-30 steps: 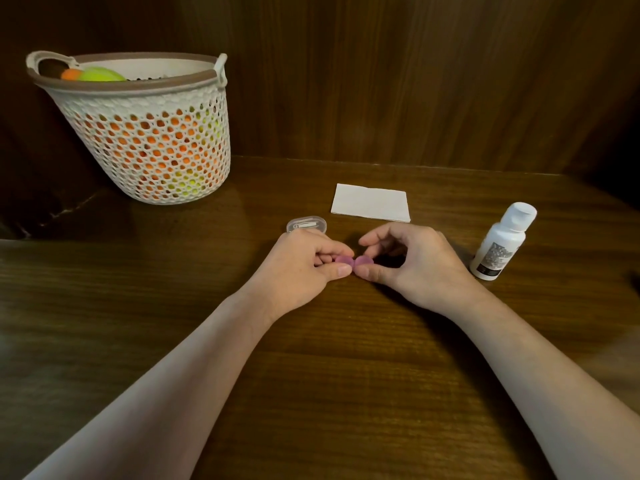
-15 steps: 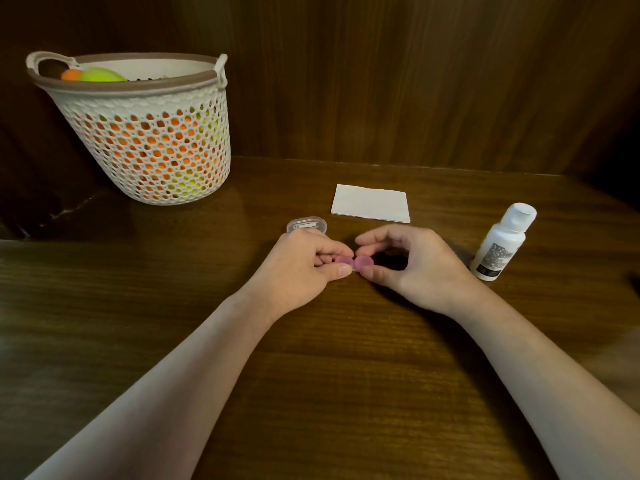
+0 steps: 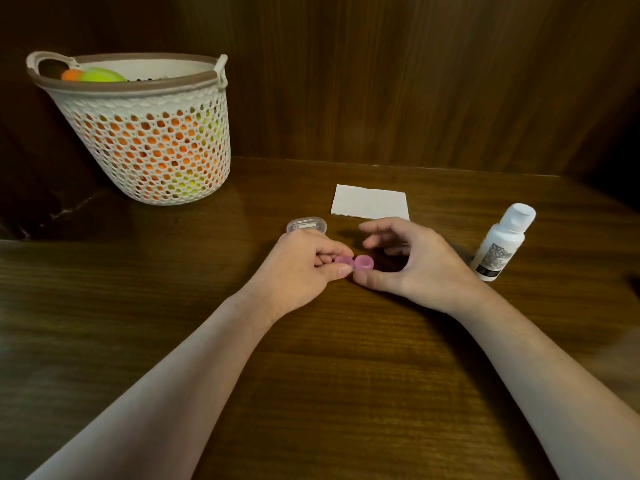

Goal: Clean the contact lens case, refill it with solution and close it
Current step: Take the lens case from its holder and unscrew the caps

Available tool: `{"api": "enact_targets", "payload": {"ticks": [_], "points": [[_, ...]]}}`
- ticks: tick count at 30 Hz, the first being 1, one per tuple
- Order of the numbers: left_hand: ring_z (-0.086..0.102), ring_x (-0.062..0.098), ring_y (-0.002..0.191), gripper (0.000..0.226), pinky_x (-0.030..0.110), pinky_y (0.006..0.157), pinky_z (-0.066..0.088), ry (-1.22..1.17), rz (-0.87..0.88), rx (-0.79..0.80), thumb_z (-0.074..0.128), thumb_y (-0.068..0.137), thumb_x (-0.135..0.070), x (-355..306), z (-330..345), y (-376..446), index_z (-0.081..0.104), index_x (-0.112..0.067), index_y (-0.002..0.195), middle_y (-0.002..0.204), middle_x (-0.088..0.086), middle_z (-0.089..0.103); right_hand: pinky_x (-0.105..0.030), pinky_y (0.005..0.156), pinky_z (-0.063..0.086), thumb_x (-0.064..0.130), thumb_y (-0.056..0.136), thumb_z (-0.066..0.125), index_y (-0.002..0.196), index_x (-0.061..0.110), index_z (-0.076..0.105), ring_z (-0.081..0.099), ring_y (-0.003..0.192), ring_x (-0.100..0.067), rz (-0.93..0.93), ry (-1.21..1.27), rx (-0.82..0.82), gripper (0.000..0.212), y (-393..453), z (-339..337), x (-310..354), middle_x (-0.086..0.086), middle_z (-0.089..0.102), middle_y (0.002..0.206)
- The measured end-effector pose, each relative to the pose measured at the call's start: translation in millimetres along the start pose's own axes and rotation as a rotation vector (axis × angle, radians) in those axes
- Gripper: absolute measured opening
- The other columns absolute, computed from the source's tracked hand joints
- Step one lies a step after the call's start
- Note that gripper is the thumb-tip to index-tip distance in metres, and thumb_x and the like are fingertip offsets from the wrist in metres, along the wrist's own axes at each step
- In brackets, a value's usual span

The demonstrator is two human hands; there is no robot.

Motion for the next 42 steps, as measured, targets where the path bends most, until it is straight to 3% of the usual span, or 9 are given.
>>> {"api": "enact_targets", "payload": {"ticks": [4, 9, 14, 20, 25, 31, 34, 37, 42], "points": [[0.065, -0.017, 0.091, 0.027, 0.002, 0.074, 0.050, -0.006, -0.004, 0.006, 0.076, 0.098, -0.024, -0.5, -0.8, -0.6, 0.077, -0.037, 0.121, 0.097, -0.023, 0.072, -0.011, 0.091, 0.034, 0.050, 0.081, 0.090, 0.136, 0.046, 0.059, 0.060, 0.113, 0.019, -0.012, 0.035, 0.025, 0.063, 0.0, -1.4, 0.9, 0.030, 0.078, 0.108], [0.066, -0.015, 0.092, 0.027, 0.010, 0.074, 0.055, 0.010, -0.012, 0.013, 0.076, 0.098, -0.025, -2.2, -0.9, 0.0, 0.077, -0.038, 0.121, 0.100, -0.022, 0.073, -0.014, 0.096, 0.042, 0.049, 0.079, 0.092, 0.137, 0.047, 0.061, 0.060, 0.117, 0.014, -0.014, 0.022, 0.019, 0.067, -0.8, -0.7, 0.2, 0.029, 0.073, 0.117], [0.066, -0.016, 0.090, 0.027, 0.012, 0.075, 0.055, 0.002, -0.006, 0.014, 0.076, 0.098, -0.024, -2.9, -0.6, -1.3, 0.077, -0.038, 0.121, 0.097, -0.023, 0.072, -0.014, 0.099, 0.039, 0.046, 0.081, 0.092, 0.139, 0.044, 0.060, 0.062, 0.116, 0.012, -0.027, -0.012, 0.033, 0.067, -0.7, -0.7, 0.9, 0.027, 0.076, 0.112], [0.066, -0.015, 0.093, 0.027, 0.008, 0.074, 0.054, 0.008, -0.004, 0.013, 0.076, 0.098, -0.024, -1.8, -0.8, -0.9, 0.077, -0.037, 0.122, 0.099, -0.021, 0.072, -0.013, 0.096, 0.045, 0.047, 0.079, 0.093, 0.135, 0.047, 0.063, 0.060, 0.115, 0.013, -0.003, -0.019, 0.004, 0.064, -0.2, -0.4, -0.3, 0.026, 0.072, 0.115], [0.067, -0.014, 0.094, 0.026, 0.007, 0.075, 0.054, -0.001, 0.001, 0.021, 0.075, 0.098, -0.025, -1.3, -1.2, -1.1, 0.077, -0.039, 0.120, 0.099, -0.021, 0.073, -0.012, 0.098, 0.038, 0.043, 0.085, 0.088, 0.129, 0.051, 0.060, 0.058, 0.113, 0.018, -0.030, -0.043, 0.002, 0.053, 0.3, 1.6, 0.4, 0.038, 0.072, 0.108], [0.068, -0.013, 0.092, 0.026, 0.006, 0.076, 0.054, -0.005, 0.000, 0.018, 0.076, 0.098, -0.025, -1.0, -1.3, -1.2, 0.077, -0.039, 0.120, 0.097, -0.022, 0.074, -0.012, 0.097, 0.035, 0.041, 0.089, 0.085, 0.133, 0.045, 0.063, 0.059, 0.113, 0.019, -0.032, -0.022, -0.009, 0.049, -0.4, 1.0, 1.4, 0.036, 0.074, 0.107], [0.068, -0.012, 0.093, 0.028, 0.010, 0.077, 0.056, 0.003, -0.008, 0.016, 0.075, 0.098, -0.025, -1.5, -1.7, -1.4, 0.076, -0.037, 0.123, 0.099, -0.021, 0.074, -0.021, 0.102, 0.046, 0.034, 0.093, 0.083, 0.132, 0.039, 0.068, 0.066, 0.112, 0.009, -0.037, 0.030, -0.071, 0.042, -1.2, -1.4, 2.2, 0.029, 0.077, 0.108], [0.067, -0.014, 0.092, 0.028, 0.005, 0.074, 0.053, 0.011, -0.005, 0.008, 0.075, 0.098, -0.023, -2.4, -1.9, -1.6, 0.077, -0.034, 0.123, 0.100, -0.020, 0.073, -0.027, 0.095, 0.058, 0.022, 0.097, 0.080, 0.124, 0.038, 0.075, 0.070, 0.108, 0.000, -0.038, 0.111, -0.193, 0.032, -1.9, -8.4, 0.4, 0.020, 0.077, 0.109], [0.066, -0.016, 0.086, 0.028, 0.005, 0.072, 0.052, 0.010, -0.008, 0.006, 0.076, 0.098, -0.021, -3.8, -1.7, -1.7, 0.077, -0.033, 0.123, 0.097, -0.020, 0.073, -0.019, 0.093, 0.049, 0.031, 0.101, 0.074, 0.117, 0.040, 0.079, 0.069, 0.108, 0.002, 0.040, 0.043, -0.261, 0.019, 0.0, -14.3, -7.8, 0.025, 0.076, 0.110]]}}
Point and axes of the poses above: each hand's wrist, its own y-axis towards the middle knuckle, its own z-axis out of the palm, x = y × z, the point moved 3 cm from there along y, towards the middle knuckle
